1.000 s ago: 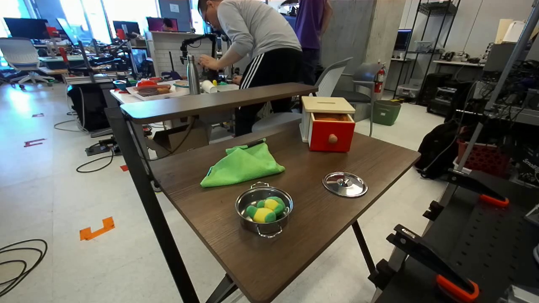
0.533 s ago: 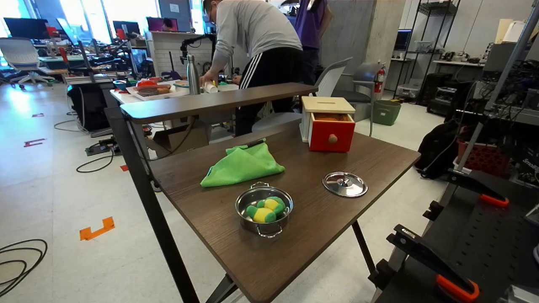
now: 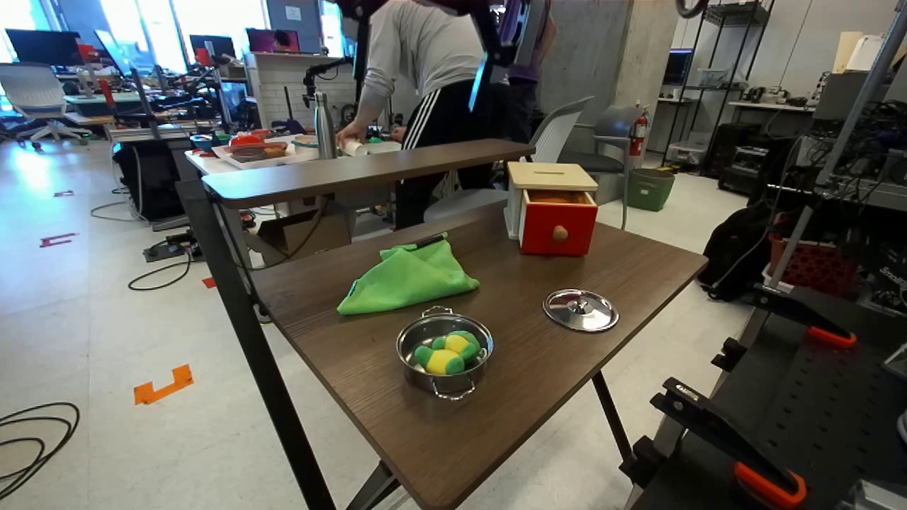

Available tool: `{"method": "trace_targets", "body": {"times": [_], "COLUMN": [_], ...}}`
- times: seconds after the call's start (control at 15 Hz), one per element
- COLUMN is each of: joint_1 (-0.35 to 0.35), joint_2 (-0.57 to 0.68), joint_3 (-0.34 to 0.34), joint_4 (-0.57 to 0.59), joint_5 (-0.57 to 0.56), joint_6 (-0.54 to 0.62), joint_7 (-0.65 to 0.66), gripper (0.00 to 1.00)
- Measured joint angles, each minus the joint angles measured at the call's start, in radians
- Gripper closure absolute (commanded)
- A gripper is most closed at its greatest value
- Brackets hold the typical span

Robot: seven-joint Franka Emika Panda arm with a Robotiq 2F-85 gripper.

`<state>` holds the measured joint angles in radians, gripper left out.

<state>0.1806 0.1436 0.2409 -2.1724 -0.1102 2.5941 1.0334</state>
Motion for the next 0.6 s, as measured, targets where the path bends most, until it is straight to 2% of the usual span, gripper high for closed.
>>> {"method": "trace_targets", "body": {"times": [0.27, 0.6], "joint_1": [0.076, 0.135], "joint_2": [0.093, 0.204], "joint_3": [-0.048, -0.094], "joint_4": [0.073, 0.170], "joint_5": [-0.109, -0.141], "joint_6": [0.000, -0.009], "joint_7": [0.071, 0.083], "gripper": [0.00, 0.00]}}
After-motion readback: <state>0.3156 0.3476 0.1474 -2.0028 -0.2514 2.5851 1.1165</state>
